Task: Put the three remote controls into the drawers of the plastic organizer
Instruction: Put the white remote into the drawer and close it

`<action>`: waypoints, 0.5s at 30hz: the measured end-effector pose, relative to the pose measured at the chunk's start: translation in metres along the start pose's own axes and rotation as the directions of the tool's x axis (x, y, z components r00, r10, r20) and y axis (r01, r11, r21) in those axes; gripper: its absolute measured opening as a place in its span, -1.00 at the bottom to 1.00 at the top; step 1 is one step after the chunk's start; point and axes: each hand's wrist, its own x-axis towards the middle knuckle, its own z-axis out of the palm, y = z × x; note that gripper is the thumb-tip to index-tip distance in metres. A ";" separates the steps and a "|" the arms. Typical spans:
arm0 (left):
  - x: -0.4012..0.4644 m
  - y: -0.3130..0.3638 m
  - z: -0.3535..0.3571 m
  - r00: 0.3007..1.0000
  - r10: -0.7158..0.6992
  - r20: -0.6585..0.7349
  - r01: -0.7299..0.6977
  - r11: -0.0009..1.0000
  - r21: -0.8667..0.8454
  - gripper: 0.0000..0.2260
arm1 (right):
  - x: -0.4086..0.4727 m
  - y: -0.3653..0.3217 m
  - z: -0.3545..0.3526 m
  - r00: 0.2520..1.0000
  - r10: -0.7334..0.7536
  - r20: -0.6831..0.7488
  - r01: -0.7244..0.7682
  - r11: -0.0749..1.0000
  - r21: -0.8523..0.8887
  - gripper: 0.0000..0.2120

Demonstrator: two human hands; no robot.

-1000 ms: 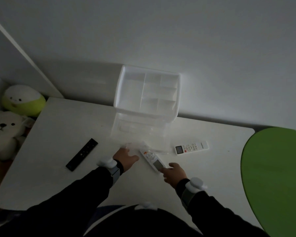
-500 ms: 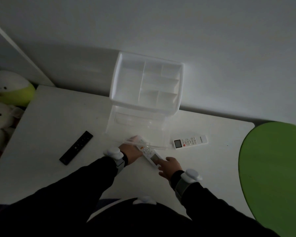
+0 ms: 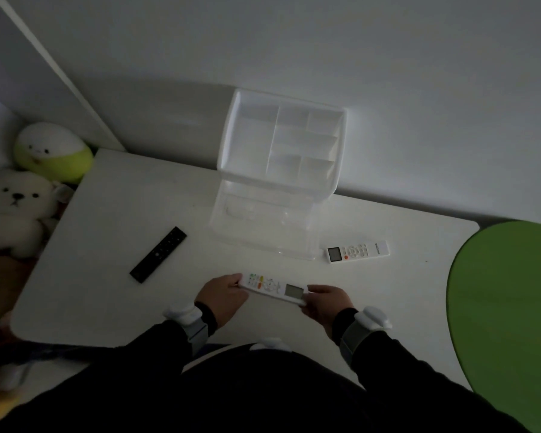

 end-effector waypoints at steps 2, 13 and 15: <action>-0.010 -0.001 -0.004 0.999 0.020 -0.038 -0.022 0.999 -0.042 -0.54 | -0.010 -0.002 -0.005 0.999 -0.031 0.036 0.029 0.998 0.051 -0.71; -0.075 0.009 -0.042 0.948 0.159 -0.275 -0.215 0.958 -0.188 -0.68 | -0.099 -0.029 -0.022 0.932 -0.328 0.155 0.294 0.934 0.204 -0.84; -0.080 0.014 -0.050 0.931 0.181 -0.317 -0.258 0.940 -0.223 -0.68 | -0.113 -0.042 -0.023 0.909 -0.379 0.173 0.346 0.918 0.195 -0.86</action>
